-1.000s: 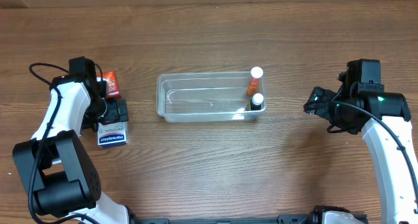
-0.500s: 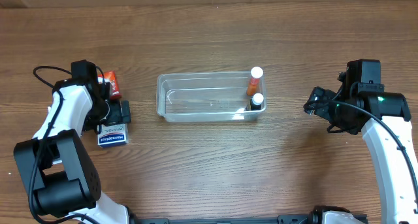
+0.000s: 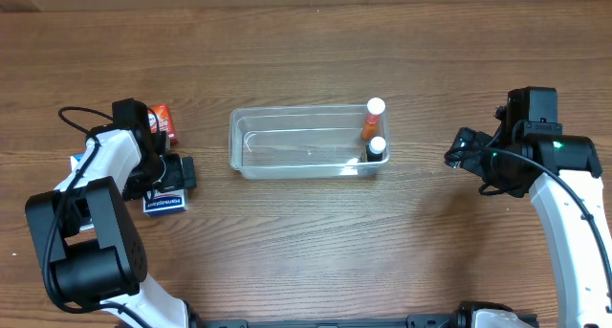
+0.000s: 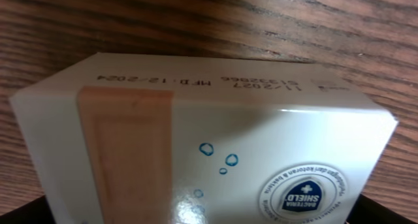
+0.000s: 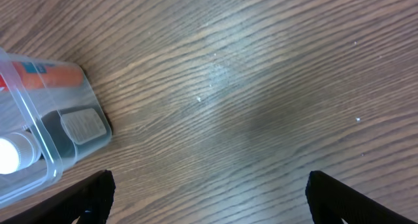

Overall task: Pack container
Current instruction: 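Lower the left gripper onto the white Hansaplast box and grasp it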

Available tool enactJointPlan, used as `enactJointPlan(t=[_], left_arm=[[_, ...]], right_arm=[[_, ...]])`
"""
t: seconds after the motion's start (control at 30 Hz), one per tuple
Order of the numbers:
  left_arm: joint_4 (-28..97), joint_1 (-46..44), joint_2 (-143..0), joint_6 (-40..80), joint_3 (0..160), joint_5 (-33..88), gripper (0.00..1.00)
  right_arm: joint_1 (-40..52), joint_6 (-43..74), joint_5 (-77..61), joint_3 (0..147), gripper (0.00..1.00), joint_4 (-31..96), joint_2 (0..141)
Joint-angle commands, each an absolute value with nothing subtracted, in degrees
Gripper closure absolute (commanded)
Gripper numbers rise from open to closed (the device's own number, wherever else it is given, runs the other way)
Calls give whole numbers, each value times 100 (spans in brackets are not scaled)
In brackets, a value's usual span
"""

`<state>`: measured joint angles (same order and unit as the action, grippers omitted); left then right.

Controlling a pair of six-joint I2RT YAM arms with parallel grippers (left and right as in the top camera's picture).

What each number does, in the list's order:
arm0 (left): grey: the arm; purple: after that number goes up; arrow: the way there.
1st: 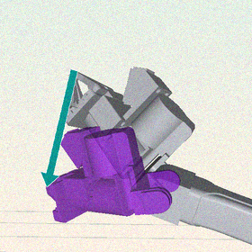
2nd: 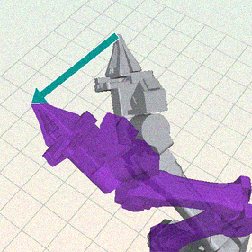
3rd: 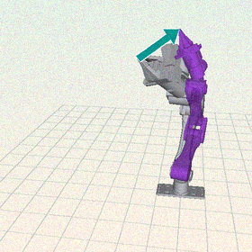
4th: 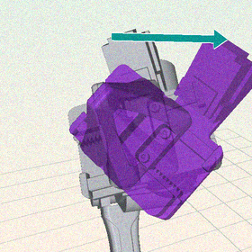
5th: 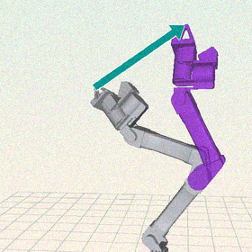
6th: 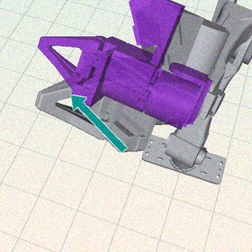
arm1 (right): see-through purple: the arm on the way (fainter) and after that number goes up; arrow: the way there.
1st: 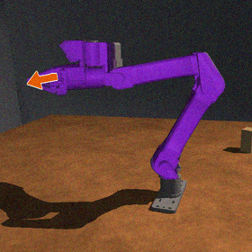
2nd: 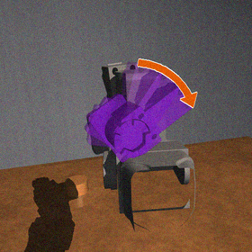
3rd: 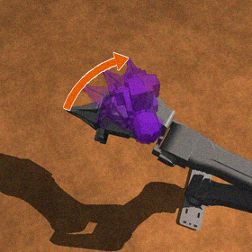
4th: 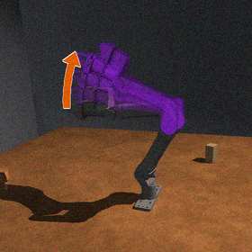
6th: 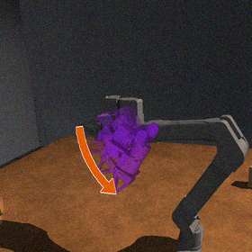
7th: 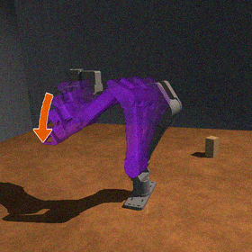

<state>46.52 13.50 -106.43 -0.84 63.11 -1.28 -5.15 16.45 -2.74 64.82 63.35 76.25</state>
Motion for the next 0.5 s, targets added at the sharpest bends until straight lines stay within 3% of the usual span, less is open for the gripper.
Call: enactJointPlan(t=[0.0,0.1,0.2,0.43,0.47], left_arm=[[4624,1310,-10847,89,6235,-204,0],[4637,1310,-10847,89,6243,-204,1],[4676,1310,-10847,93,6257,-204,17],[5054,1310,-10847,156,6560,-207,23],[5157,1310,-10847,176,6650,-204,30]], right_arm=[[-534,1627,-261,6525,4,6335,7620],[-534,1627,-261,6525,4,6337,7620],[-534,1627,-261,6525,4,6337,7620],[-534,1627,-261,6525,4,6333,7620],[-534,1627,-261,6525,4,6333,7620]])
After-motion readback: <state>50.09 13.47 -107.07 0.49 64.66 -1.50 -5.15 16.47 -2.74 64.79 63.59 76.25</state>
